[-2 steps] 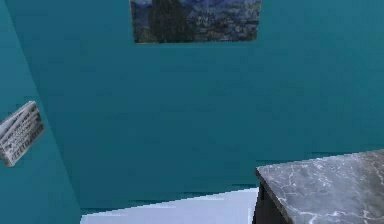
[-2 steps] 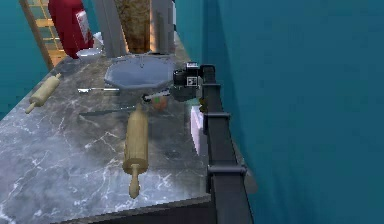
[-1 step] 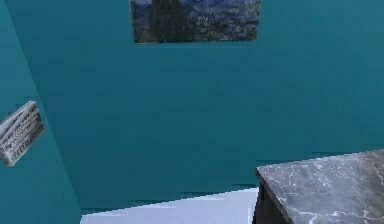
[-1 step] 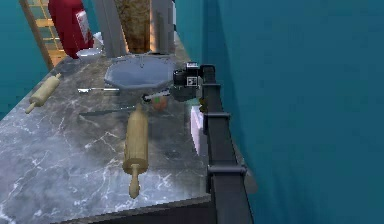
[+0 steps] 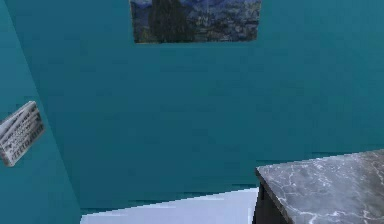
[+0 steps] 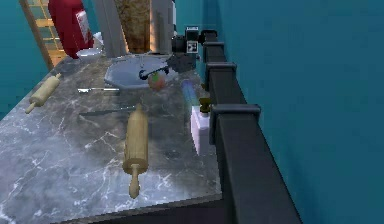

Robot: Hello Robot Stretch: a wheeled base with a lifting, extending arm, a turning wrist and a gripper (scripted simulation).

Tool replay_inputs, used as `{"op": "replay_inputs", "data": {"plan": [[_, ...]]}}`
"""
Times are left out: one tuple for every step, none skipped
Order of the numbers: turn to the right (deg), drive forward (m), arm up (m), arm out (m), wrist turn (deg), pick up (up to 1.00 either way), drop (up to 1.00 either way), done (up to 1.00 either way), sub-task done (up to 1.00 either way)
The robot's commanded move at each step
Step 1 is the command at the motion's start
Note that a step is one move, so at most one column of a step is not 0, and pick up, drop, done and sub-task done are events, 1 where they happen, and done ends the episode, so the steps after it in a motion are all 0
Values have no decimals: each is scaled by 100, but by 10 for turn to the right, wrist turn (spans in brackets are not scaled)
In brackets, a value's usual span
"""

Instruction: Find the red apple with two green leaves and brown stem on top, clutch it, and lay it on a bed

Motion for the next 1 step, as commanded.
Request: {"op": "replay_inputs", "data": {"plan": [[0, 0, 0, 0, -450, 0, 0, 0, 0]]}}
